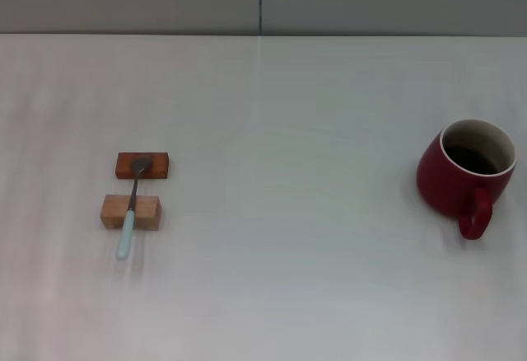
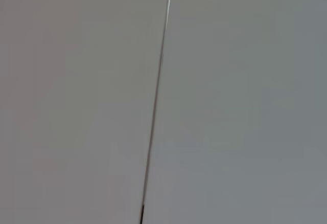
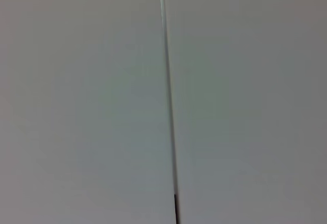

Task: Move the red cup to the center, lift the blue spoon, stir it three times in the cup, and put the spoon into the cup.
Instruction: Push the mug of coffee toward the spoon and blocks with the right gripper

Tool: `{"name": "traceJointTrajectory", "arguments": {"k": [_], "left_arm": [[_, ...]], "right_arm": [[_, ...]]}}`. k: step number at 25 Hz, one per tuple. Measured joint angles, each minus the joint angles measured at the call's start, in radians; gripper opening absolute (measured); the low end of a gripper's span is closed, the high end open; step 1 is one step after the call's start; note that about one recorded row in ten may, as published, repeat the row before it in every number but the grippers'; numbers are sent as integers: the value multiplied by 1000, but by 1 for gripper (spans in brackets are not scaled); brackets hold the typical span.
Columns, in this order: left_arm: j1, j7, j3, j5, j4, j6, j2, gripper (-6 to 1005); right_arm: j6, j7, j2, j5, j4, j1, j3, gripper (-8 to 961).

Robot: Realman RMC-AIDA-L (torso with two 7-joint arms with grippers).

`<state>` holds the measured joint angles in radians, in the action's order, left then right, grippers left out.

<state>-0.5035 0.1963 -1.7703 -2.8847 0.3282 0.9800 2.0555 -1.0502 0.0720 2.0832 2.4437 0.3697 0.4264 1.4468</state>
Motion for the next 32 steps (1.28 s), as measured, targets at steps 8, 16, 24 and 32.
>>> {"name": "traceJointTrajectory", "arguments": {"k": [8, 16, 24, 32], "left_arm": [[-6, -3, 0, -1, -2, -10, -1, 320], [-7, -2, -2, 2, -2, -15, -3, 319], [-3, -2, -3, 3, -5, -20, -3, 320], [-9, -8, -96, 3, -6, -61, 6, 322]], "right_arm": [[-1, 0, 0, 0, 0, 6, -2, 626], [-1, 0, 0, 0, -1, 12, 1, 625], [-1, 0, 0, 0, -6, 12, 4, 625], [0, 0, 0, 0, -8, 12, 0, 625]]}}
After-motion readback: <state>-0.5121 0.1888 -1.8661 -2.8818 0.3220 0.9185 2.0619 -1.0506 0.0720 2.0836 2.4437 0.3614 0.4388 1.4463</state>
